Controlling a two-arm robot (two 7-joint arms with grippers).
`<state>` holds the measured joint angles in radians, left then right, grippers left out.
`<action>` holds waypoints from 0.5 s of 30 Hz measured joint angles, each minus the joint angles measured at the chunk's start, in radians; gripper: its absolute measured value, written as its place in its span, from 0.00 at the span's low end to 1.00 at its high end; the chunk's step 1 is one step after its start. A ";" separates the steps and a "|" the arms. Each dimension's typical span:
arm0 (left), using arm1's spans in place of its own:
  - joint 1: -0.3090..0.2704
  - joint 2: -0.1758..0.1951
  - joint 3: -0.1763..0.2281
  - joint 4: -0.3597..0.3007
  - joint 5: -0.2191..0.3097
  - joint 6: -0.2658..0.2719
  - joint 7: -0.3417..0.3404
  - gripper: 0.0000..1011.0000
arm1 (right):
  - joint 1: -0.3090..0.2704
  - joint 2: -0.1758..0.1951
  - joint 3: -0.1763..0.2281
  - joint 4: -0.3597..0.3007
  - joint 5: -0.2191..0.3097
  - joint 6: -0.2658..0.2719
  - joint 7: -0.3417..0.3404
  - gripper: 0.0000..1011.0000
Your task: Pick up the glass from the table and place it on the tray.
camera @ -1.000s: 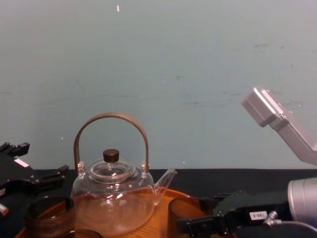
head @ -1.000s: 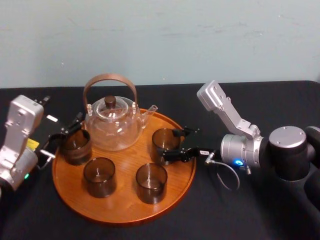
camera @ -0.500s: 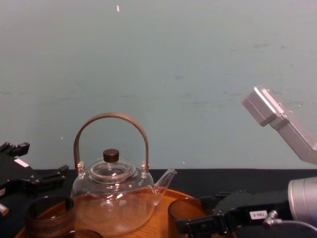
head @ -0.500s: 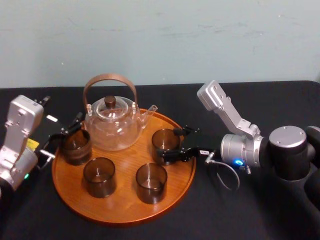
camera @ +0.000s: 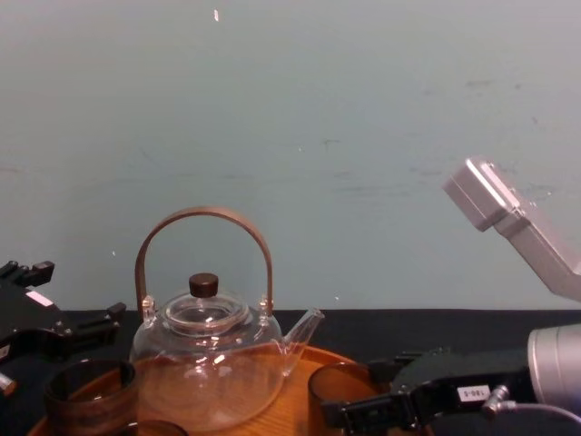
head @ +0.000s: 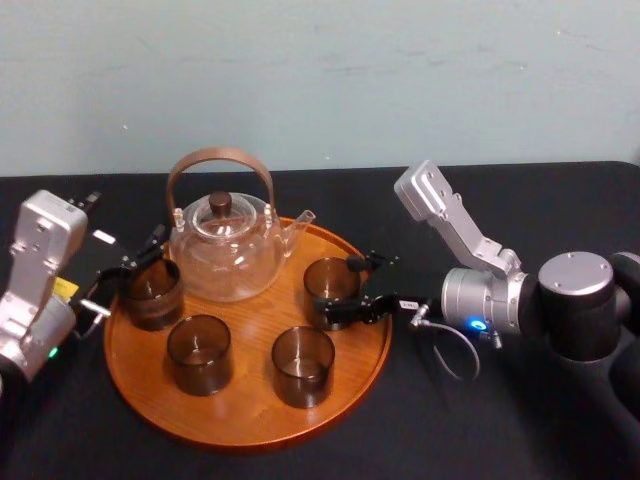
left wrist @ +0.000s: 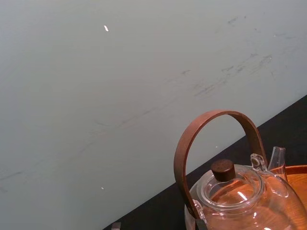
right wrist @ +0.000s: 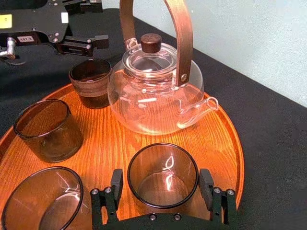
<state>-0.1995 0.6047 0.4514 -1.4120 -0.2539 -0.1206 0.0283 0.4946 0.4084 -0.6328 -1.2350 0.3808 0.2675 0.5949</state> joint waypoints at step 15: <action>0.000 0.000 0.000 0.000 0.000 0.000 0.000 0.99 | -0.082 0.103 0.053 -0.118 0.055 0.006 0.014 0.99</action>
<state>-0.1995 0.6047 0.4514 -1.4120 -0.2539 -0.1205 0.0283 0.4130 0.5116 -0.5803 -1.3530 0.4357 0.2739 0.6088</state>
